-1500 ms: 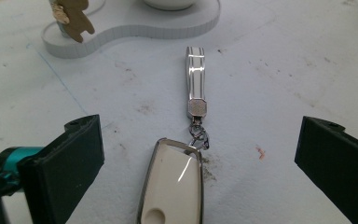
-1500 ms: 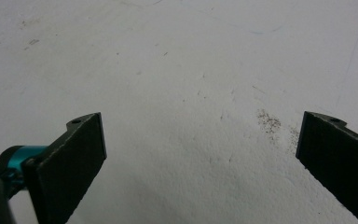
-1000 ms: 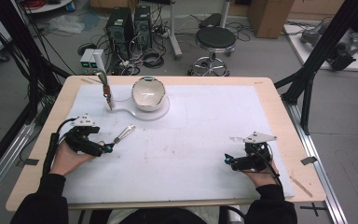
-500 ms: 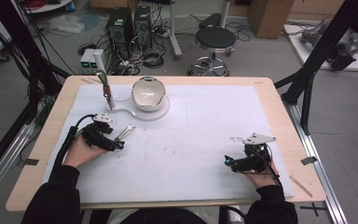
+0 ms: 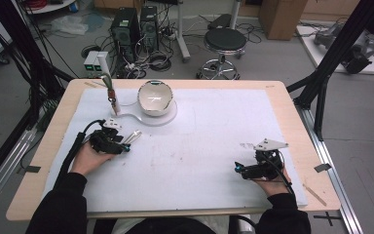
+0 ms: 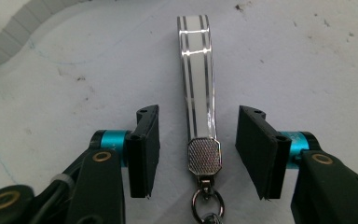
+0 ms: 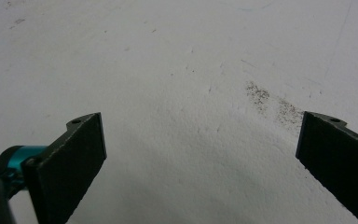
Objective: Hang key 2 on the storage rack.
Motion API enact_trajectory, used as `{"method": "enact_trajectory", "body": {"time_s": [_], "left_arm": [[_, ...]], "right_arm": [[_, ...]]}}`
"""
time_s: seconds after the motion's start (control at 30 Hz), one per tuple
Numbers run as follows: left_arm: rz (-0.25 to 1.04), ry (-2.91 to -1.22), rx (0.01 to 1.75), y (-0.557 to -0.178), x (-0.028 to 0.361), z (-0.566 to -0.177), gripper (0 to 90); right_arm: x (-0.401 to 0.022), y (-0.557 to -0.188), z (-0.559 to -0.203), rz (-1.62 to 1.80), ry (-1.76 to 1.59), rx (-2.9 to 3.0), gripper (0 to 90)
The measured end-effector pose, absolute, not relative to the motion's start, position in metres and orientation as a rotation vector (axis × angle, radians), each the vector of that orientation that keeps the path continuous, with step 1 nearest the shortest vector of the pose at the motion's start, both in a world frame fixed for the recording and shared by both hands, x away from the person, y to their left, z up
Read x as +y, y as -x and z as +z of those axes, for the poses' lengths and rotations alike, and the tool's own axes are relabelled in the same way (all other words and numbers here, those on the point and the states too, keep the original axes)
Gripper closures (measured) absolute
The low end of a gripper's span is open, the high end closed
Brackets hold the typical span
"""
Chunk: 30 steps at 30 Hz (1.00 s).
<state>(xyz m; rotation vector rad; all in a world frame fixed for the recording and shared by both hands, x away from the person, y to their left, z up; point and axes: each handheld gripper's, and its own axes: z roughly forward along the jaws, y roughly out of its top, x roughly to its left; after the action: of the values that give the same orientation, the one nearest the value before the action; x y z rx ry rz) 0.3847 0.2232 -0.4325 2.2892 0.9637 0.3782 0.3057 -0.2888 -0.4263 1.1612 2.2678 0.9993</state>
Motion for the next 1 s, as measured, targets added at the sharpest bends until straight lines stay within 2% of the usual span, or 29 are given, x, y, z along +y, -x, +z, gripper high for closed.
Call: {"method": "enact_trajectory", "body": {"time_s": [0.3, 0.43, 0.57, 1.0], "left_arm": [[0.421, -2.302, 0.978, -0.399, 0.201, -0.431, 61.2], [0.406, -2.288, 0.999, -0.403, 0.201, -0.431, 62.0], [0.384, -2.252, 1.03, -0.406, 0.207, -0.431, 73.9], [0.445, -2.166, 0.939, -0.395, 0.223, -0.406, 74.3]], "right_arm": [[-0.288, -0.306, -0.427, 0.995, -1.163, 2.271, 0.6], [-0.289, -0.307, -0.427, 0.997, -1.159, 2.269, 0.6], [-0.29, -0.307, -0.427, 0.999, -1.162, 2.266, 0.7], [-0.289, -0.307, -0.427, 1.002, -1.157, 2.274, 0.6]]}}
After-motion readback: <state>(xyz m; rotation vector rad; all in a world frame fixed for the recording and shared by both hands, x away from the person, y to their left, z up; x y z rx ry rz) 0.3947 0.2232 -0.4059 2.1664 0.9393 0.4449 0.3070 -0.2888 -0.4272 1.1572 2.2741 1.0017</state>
